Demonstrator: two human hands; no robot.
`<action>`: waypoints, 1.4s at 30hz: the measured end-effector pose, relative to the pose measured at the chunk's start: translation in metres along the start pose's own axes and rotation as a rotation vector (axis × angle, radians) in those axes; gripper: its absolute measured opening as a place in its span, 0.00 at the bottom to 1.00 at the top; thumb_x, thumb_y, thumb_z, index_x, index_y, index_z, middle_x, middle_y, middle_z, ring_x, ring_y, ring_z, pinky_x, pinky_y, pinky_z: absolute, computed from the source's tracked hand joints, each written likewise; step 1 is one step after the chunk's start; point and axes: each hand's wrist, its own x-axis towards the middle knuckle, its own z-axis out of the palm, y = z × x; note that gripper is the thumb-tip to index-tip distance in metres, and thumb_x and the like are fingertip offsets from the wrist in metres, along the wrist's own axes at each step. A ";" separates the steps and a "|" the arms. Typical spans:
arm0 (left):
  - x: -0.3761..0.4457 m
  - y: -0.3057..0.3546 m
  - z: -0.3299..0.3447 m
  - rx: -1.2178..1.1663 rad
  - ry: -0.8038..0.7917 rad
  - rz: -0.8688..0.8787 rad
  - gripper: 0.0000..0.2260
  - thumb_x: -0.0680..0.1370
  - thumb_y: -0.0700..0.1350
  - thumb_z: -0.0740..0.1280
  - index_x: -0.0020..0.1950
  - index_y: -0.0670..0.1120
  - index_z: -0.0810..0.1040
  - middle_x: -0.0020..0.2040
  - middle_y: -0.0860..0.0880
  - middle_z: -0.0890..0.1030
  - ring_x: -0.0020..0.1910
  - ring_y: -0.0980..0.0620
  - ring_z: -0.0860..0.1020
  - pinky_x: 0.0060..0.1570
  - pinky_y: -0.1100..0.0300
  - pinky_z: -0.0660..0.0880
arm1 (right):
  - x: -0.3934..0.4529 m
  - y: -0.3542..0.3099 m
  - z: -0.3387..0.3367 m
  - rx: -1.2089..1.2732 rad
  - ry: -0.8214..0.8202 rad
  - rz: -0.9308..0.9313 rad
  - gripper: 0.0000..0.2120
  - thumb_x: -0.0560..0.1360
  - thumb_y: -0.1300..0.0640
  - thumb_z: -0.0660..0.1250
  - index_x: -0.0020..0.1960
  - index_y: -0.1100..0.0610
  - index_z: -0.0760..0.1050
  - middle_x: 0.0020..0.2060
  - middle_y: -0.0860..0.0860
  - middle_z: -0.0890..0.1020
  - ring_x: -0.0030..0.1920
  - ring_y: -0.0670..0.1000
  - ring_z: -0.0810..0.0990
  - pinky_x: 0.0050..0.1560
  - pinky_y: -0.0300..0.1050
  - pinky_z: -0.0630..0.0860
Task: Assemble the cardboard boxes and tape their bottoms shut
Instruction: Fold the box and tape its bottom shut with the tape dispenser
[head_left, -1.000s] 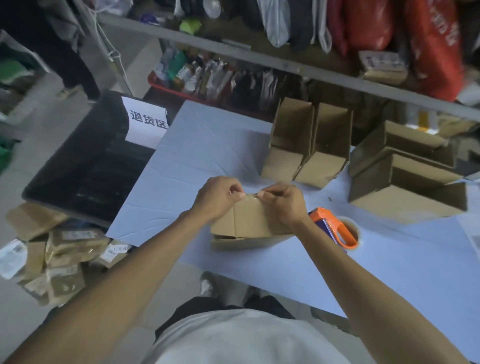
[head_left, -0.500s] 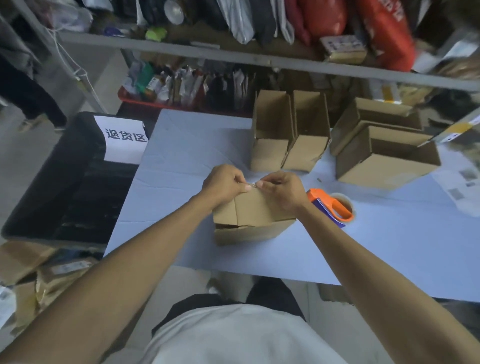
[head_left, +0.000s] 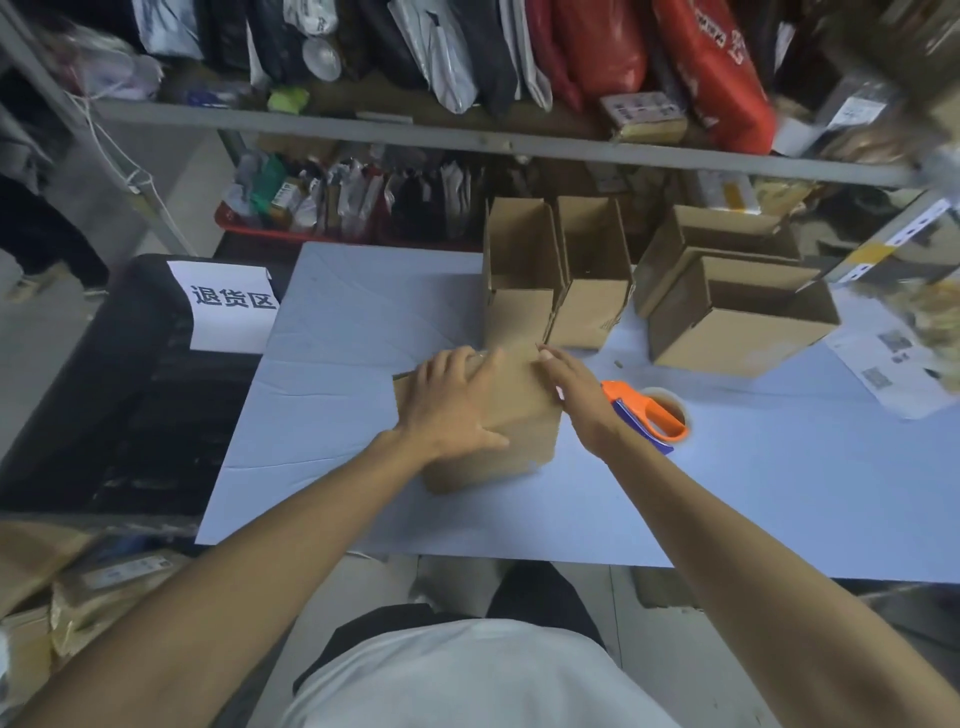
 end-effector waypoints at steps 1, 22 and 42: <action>0.001 -0.005 -0.002 -0.076 0.006 -0.077 0.51 0.63 0.72 0.69 0.78 0.57 0.48 0.71 0.44 0.63 0.67 0.42 0.64 0.64 0.46 0.64 | -0.003 0.007 -0.003 0.058 0.012 0.046 0.23 0.80 0.42 0.59 0.72 0.49 0.67 0.71 0.49 0.70 0.70 0.52 0.68 0.69 0.52 0.66; 0.015 0.029 0.058 -0.284 -0.257 -0.324 0.46 0.69 0.65 0.69 0.79 0.55 0.49 0.77 0.40 0.34 0.77 0.38 0.37 0.73 0.38 0.45 | 0.003 0.072 -0.062 -0.238 0.021 0.052 0.21 0.75 0.67 0.68 0.68 0.58 0.73 0.58 0.53 0.80 0.55 0.53 0.81 0.57 0.50 0.79; 0.094 0.077 0.041 -0.156 -0.296 -0.233 0.29 0.80 0.45 0.61 0.76 0.65 0.55 0.80 0.48 0.41 0.77 0.41 0.42 0.71 0.36 0.50 | 0.043 0.055 -0.077 -0.423 -0.087 -0.045 0.13 0.76 0.65 0.61 0.59 0.60 0.74 0.55 0.53 0.81 0.49 0.54 0.80 0.47 0.44 0.74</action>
